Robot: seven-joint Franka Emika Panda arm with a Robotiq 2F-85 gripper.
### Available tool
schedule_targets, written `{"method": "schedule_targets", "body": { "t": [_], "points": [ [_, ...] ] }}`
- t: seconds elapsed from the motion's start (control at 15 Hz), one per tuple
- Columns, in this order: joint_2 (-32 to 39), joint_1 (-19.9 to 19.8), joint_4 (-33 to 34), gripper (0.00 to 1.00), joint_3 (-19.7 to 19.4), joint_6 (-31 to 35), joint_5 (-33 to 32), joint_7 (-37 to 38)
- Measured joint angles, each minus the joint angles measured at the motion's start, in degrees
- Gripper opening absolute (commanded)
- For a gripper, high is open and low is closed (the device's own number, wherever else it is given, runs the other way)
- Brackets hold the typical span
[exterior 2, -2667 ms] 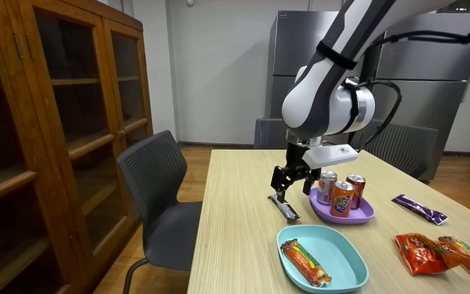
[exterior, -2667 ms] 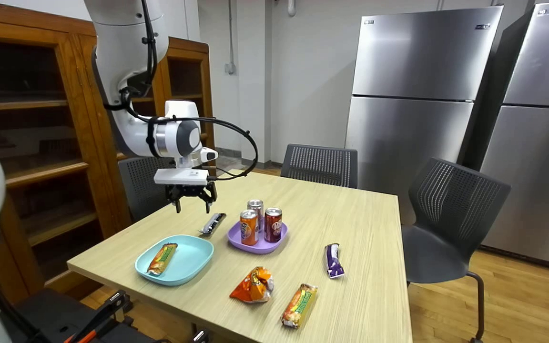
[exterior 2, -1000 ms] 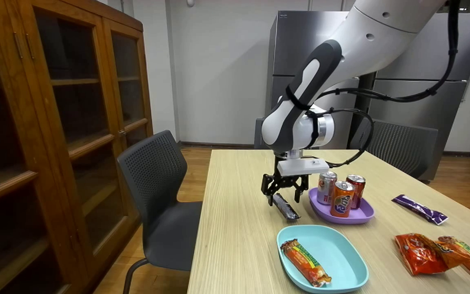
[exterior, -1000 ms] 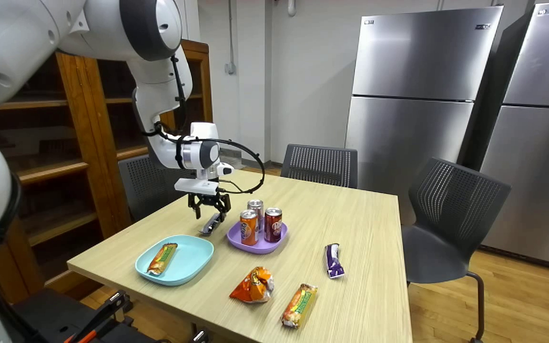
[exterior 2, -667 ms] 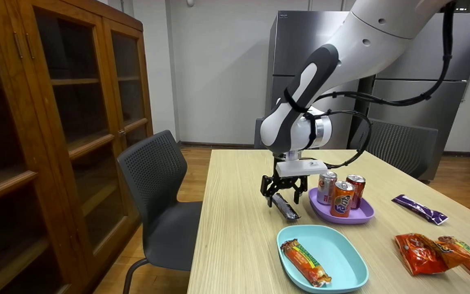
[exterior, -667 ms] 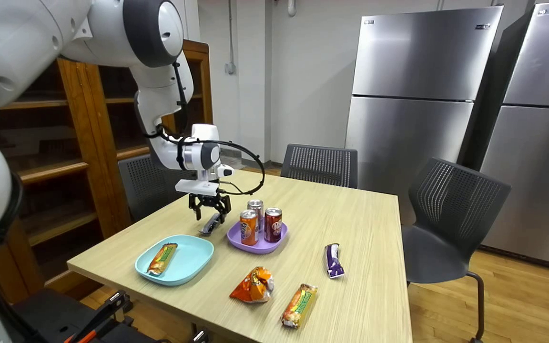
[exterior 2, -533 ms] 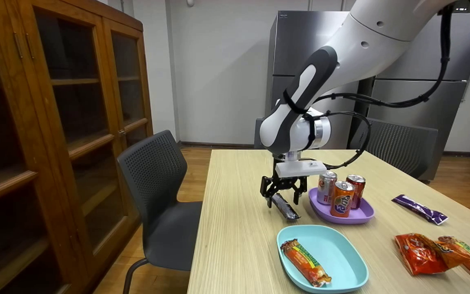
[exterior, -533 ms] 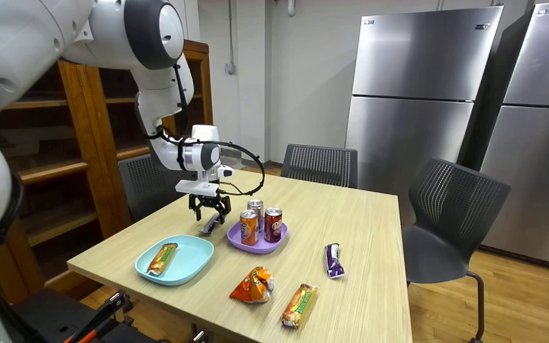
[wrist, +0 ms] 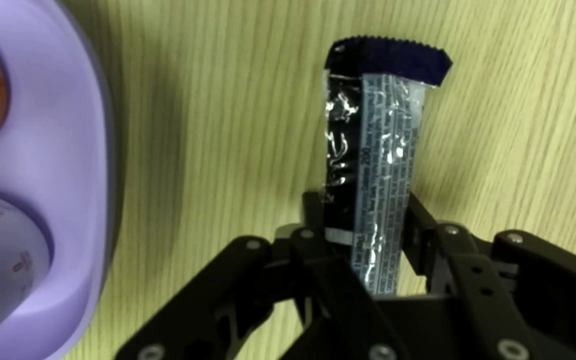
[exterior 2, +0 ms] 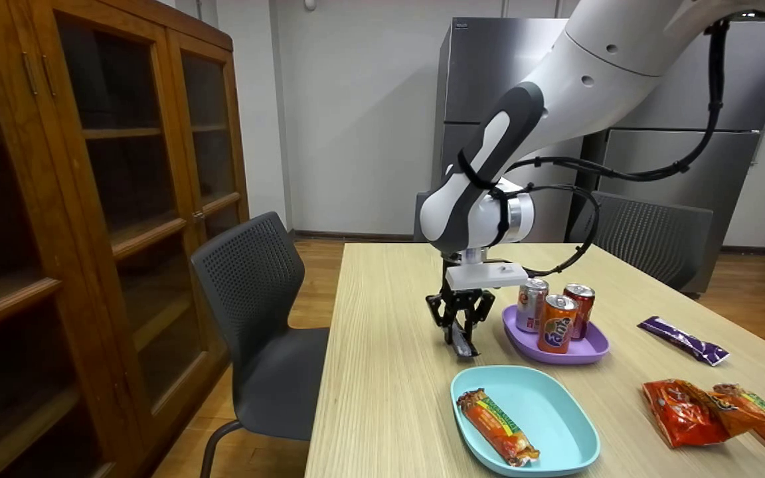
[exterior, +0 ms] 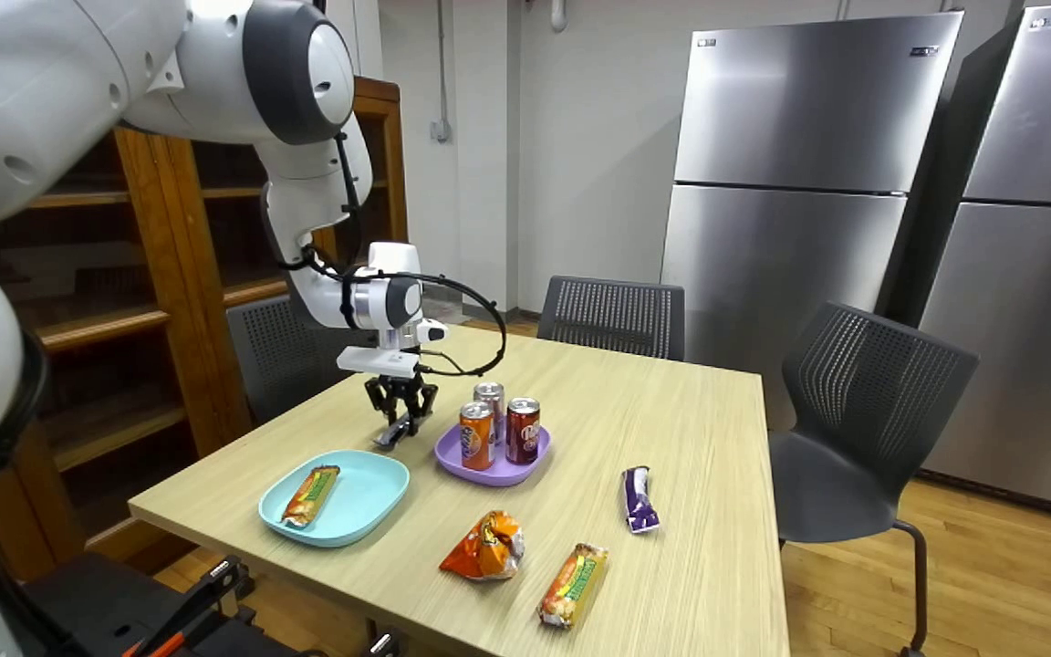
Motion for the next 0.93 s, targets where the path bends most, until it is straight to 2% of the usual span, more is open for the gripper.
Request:
{"method": "schedule_targets", "body": {
  "t": [0.13, 0.2, 0.6, 0.93],
  "points": [
    [0.00, 0.06, 0.25, 0.02, 0.00, -0.02, 0.00, 0.00],
    [0.00, 0.06, 0.40, 0.06, 0.01, -0.02, 0.00, 0.00],
    [-1.86, 0.07, 0.19, 0.06, 0.47, 0.05, 0.00, -0.03],
    [-7.40, -0.24, -6.18, 0.06, 0.65, 0.32, 0.00, -0.74]
  ]
}}
